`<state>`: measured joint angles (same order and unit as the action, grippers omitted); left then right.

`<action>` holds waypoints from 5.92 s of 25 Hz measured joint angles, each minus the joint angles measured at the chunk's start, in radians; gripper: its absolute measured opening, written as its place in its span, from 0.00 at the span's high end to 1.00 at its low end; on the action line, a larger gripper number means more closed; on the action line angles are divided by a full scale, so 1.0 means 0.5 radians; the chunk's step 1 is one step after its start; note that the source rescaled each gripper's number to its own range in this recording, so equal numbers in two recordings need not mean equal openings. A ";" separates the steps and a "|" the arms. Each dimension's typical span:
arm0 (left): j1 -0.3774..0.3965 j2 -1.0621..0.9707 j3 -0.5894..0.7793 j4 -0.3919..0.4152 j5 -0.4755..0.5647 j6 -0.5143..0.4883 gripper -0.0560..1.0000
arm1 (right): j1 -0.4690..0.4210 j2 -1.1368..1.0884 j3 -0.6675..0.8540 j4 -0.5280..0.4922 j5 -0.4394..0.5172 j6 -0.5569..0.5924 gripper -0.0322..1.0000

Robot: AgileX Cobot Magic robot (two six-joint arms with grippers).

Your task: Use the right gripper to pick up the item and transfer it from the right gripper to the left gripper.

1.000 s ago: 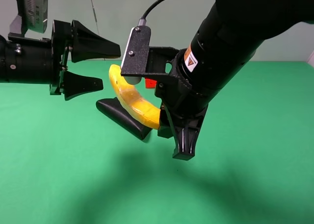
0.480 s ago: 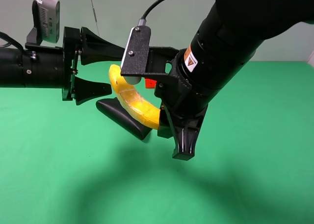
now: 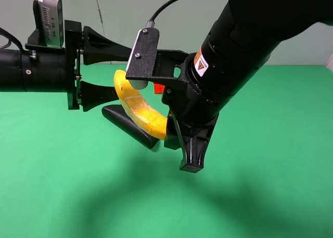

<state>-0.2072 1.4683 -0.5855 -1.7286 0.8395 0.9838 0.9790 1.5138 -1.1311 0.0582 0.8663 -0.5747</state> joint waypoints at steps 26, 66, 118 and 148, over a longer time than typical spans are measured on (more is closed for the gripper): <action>0.000 0.000 0.000 0.195 0.036 -0.328 0.74 | 0.000 0.000 0.000 0.069 -0.002 0.000 0.97; 0.000 0.000 0.000 0.188 0.036 -0.262 0.94 | 0.118 -0.038 0.000 -0.070 -0.095 0.258 0.00; 0.000 0.000 0.000 0.183 0.105 -0.115 0.94 | -0.981 -3.035 1.201 -0.264 0.406 1.232 0.00; 0.000 0.000 0.000 0.183 0.123 -0.010 0.94 | -1.719 -3.038 1.287 -0.185 0.321 1.190 0.00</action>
<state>-0.2072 1.4683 -0.5855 -1.6369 0.9008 0.9787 0.1193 -0.0053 -0.4877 -0.0343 1.0269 0.0204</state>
